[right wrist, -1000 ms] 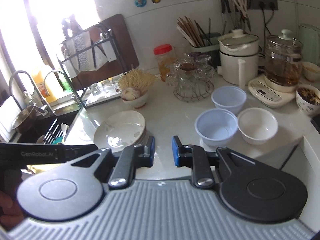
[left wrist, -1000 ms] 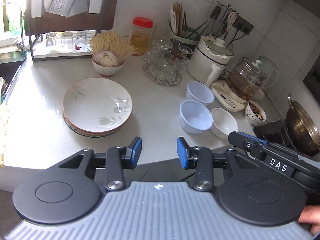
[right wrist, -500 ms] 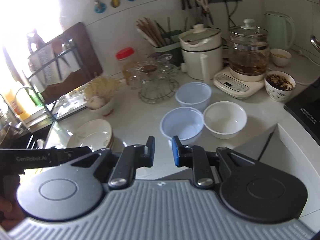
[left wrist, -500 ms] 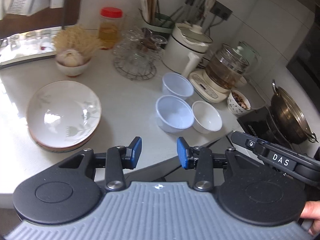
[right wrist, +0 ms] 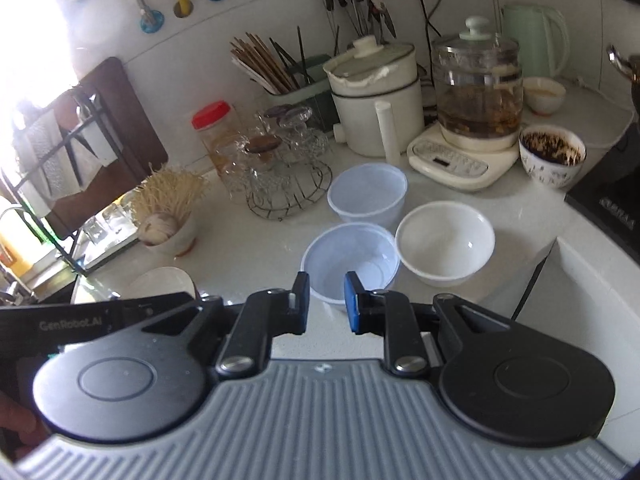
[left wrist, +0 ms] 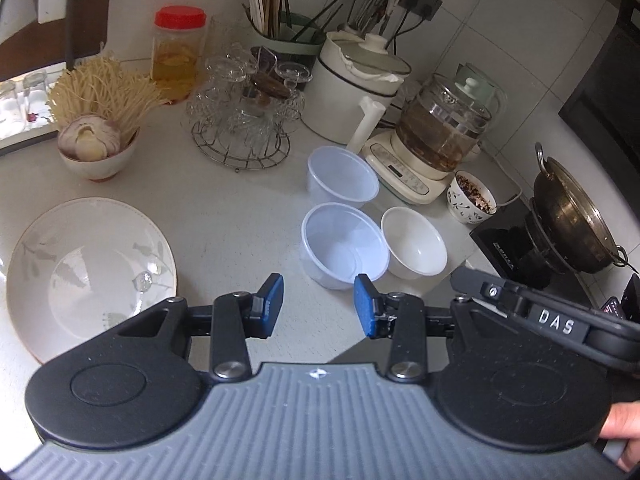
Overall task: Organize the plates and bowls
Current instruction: 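Move both open tools toward the rim of the blue-white plastic bowl, then close both tools on the plastic bowl rim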
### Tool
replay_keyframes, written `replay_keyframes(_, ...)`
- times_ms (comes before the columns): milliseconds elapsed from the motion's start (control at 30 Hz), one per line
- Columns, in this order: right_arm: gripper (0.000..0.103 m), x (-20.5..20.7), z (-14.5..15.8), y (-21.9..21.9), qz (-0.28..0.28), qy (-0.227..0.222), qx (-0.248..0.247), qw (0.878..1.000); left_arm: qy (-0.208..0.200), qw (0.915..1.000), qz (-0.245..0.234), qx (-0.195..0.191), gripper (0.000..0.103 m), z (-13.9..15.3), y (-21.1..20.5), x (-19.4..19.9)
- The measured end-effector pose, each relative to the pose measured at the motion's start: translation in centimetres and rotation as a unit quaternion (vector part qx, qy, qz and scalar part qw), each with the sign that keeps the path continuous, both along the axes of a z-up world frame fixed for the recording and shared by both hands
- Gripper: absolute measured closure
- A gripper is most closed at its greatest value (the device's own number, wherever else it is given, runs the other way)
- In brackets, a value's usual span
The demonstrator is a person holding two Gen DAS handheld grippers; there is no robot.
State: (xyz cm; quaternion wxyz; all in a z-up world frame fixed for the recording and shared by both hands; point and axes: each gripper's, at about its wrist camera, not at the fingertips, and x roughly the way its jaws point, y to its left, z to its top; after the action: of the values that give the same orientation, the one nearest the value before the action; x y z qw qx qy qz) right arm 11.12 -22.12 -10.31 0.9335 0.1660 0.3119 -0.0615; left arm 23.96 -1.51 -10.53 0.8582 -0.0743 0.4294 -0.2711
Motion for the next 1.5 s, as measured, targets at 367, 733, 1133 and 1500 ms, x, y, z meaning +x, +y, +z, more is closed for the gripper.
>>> replay_keyframes(367,0.079,2.0,-1.9,-2.4,-0.04,0.021,0.031,0.999,0.021,0.9997,-0.014,0.0,0.056,-2.4,-1.5,3.2)
replay_keyframes(733,0.045,7.5,-2.7,-6.9,-0.016,0.068,0.106,0.992,0.069,0.9975,-0.001,0.012,0.048,-3.4,-5.3,8.6)
replay_keyframes(1133,0.046,11.1,-8.2,-9.7,-0.003,0.162,0.208,0.965,0.137,0.9895,-0.012,0.043,0.049,-7.3,-9.1,13.6)
replay_keyframes(1500,0.075,12.7,-10.8,-10.7,-0.004,0.183,0.238,0.954,0.185,0.9815,-0.013,0.047,0.066,-10.0,-10.8,15.6)
